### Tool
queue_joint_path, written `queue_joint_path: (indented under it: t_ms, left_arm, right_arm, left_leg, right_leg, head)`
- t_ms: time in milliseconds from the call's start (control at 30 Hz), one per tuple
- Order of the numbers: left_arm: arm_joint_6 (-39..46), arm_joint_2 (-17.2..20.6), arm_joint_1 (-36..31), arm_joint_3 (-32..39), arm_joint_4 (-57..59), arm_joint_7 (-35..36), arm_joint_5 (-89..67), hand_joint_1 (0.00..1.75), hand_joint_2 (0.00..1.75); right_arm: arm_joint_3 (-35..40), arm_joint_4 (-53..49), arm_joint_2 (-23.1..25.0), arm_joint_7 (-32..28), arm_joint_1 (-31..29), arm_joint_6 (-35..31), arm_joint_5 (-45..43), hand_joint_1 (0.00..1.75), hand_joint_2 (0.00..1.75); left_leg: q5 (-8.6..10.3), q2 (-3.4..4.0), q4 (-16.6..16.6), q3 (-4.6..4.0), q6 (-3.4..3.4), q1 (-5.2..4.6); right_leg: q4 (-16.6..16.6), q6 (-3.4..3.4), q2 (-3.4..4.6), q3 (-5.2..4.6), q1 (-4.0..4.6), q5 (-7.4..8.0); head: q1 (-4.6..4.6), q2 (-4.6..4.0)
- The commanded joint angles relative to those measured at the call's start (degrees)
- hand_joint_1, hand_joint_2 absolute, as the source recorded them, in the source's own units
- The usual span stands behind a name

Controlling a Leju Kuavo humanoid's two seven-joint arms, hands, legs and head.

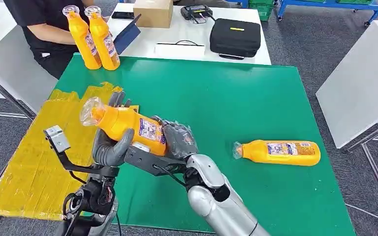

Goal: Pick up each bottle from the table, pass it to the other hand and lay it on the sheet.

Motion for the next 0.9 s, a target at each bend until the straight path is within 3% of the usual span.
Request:
queue_joint_path:
  t_ms: [33,867,900]
  left_arm:
    - [-0.4,3.8,0.1,-6.8,2.7,0.0,-0.3,1.75,1.75]
    - [0.0,4.8,2.1,-6.2,1.1,-1.5,1.6,1.75,1.75]
    - [0.2,4.8,2.3,-5.9,0.7,-1.8,1.7,1.75,1.75]
  right_arm:
    - [5.5,0.2,-1.1,0.8,-4.0,1.3,-0.1,1.75,1.75]
    - [6.3,-0.1,-1.0,1.3,-4.0,1.9,-0.1,1.75,1.75]
    - [6.4,-0.3,-1.3,1.2,-4.1,1.6,0.4,0.0,1.75]
  left_leg:
    - [-0.1,0.12,0.0,0.23,-0.09,-0.05]
    - [-0.07,0.13,0.0,0.17,-0.07,-0.03]
    - [-0.11,0.18,0.0,0.25,-0.1,-0.05]
  right_leg:
    - [0.0,-0.09,-0.17,0.2,0.0,-0.09]
    - [0.0,-0.08,-0.09,0.14,0.01,-0.05]
    - [0.0,-0.1,-0.12,0.21,0.01,-0.09]
  head:
    - [0.0,0.0]
    - [0.0,0.0]
    - [0.0,0.0]
